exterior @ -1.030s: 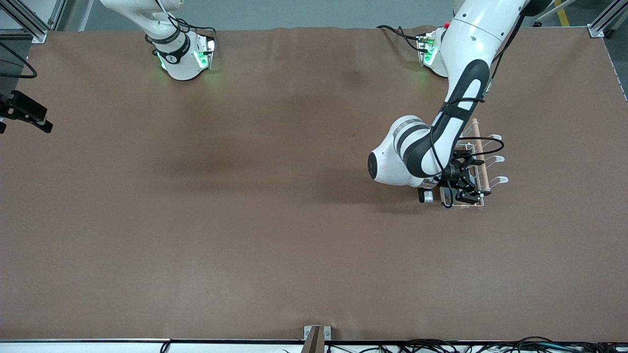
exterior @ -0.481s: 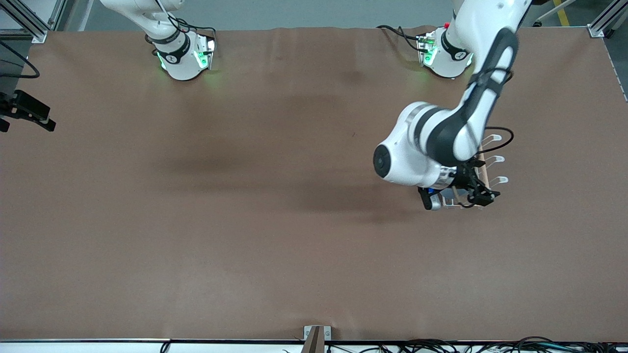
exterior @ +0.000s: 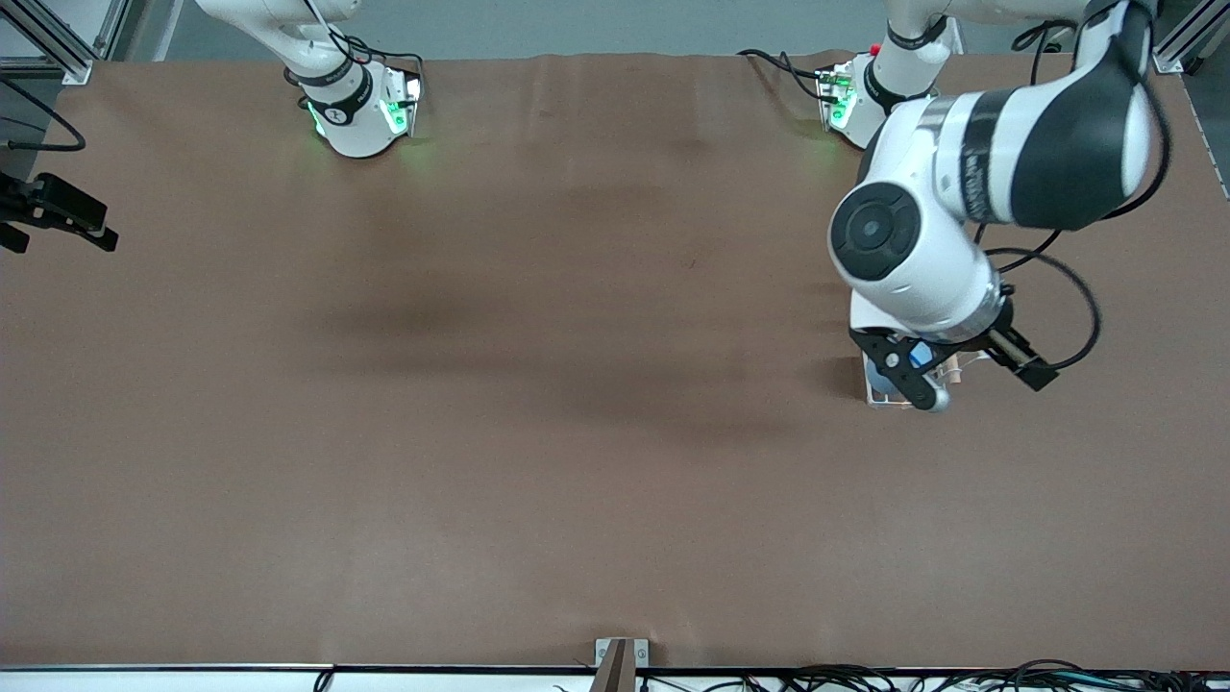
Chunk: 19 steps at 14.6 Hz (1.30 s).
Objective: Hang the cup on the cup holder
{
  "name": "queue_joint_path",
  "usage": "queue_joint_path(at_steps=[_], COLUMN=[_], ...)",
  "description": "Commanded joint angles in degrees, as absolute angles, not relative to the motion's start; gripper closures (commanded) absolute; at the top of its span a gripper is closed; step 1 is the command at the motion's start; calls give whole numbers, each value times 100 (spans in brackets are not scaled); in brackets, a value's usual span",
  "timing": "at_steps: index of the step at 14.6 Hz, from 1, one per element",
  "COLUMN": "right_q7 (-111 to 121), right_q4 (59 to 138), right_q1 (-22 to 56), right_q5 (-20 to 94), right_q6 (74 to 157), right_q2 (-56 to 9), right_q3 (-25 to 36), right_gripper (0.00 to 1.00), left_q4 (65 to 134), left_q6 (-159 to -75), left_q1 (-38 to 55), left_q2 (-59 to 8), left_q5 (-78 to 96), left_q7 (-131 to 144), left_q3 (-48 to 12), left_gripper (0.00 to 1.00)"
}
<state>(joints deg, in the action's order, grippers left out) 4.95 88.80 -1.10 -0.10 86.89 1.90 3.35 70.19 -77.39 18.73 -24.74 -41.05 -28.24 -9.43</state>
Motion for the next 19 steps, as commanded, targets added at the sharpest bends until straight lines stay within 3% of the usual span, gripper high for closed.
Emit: queue_joint_path(at_steps=[1, 8, 16, 19], right_q7=[413, 413, 413, 413], right_q4=[8956, 8956, 8956, 8956], right_q1=[-220, -220, -220, -211], right_q5=[-18, -18, -9, -9], right_q6=[8719, 8728, 8736, 8754], right_q2=[290, 281, 281, 281], right_q3=[237, 246, 246, 246], right_gripper=[0, 0, 0, 0], left_q4=[6750, 6776, 6943, 7372], left_q6=[-7708, -7673, -7673, -7804], left_q1=[1863, 1566, 871, 608], left_q2=[-2216, -1495, -1301, -977], left_q5=[-3501, -2087, -467, -168], left_q7=[-1858, -408, 1055, 1029], left_q3=[-985, -932, -940, -914], left_gripper=[0, 0, 0, 0])
